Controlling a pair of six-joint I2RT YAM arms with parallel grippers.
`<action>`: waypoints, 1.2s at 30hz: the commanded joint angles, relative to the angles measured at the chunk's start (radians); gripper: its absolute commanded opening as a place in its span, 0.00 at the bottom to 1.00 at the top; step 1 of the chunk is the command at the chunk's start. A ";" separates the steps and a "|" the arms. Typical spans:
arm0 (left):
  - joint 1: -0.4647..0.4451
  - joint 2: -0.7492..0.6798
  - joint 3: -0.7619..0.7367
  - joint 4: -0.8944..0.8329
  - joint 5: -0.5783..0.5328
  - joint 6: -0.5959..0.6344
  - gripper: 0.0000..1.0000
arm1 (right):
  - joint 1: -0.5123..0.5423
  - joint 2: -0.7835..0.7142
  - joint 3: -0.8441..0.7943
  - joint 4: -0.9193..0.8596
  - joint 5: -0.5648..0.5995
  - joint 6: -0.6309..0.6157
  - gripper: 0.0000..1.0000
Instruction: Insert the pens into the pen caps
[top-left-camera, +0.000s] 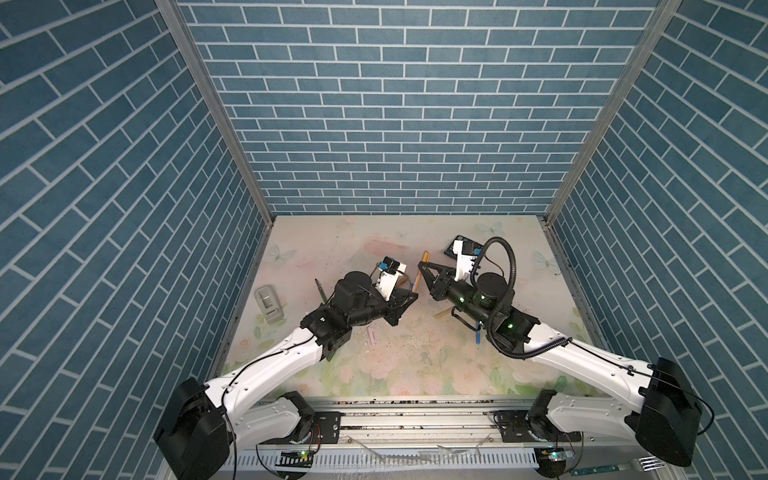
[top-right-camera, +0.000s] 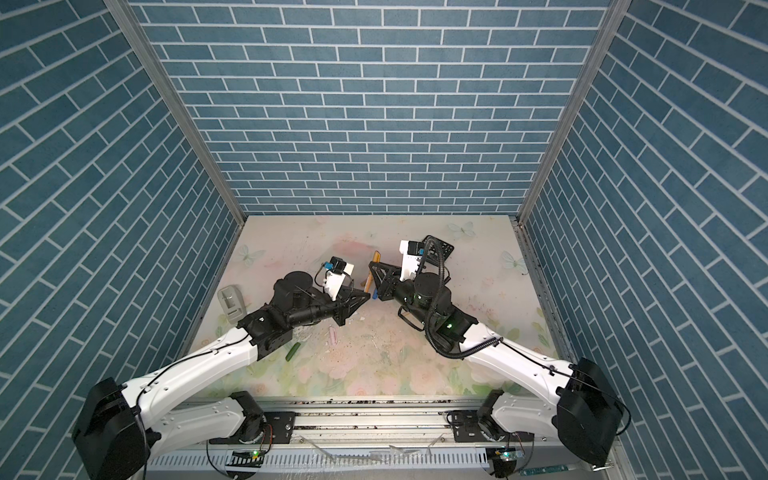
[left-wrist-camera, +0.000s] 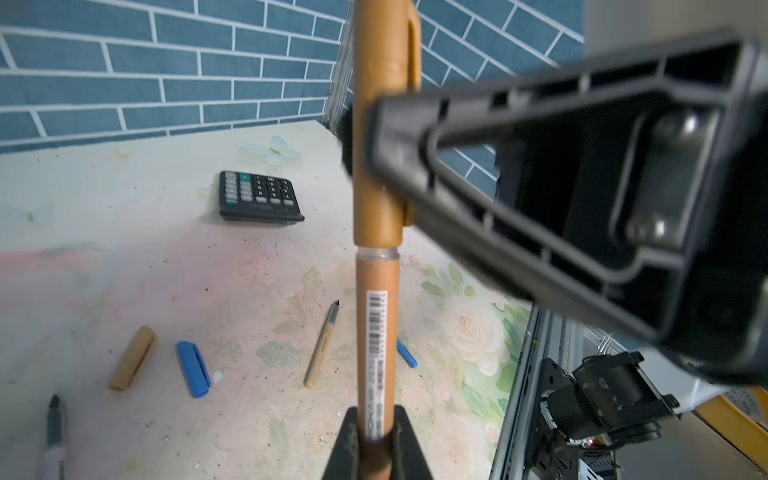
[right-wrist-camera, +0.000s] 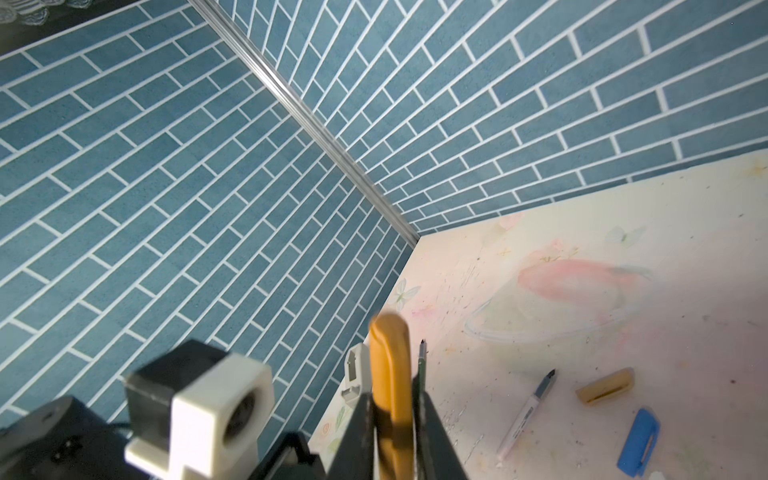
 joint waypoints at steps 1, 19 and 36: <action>0.009 0.015 0.083 0.087 0.017 0.063 0.00 | 0.008 -0.024 0.052 -0.105 -0.040 -0.018 0.27; 0.011 -0.040 0.011 0.102 -0.019 0.091 0.00 | 0.006 -0.073 0.435 -0.815 -0.059 -0.301 0.48; 0.011 -0.051 0.009 0.093 -0.011 0.098 0.00 | -0.070 0.162 0.828 -0.989 -0.032 -0.391 0.43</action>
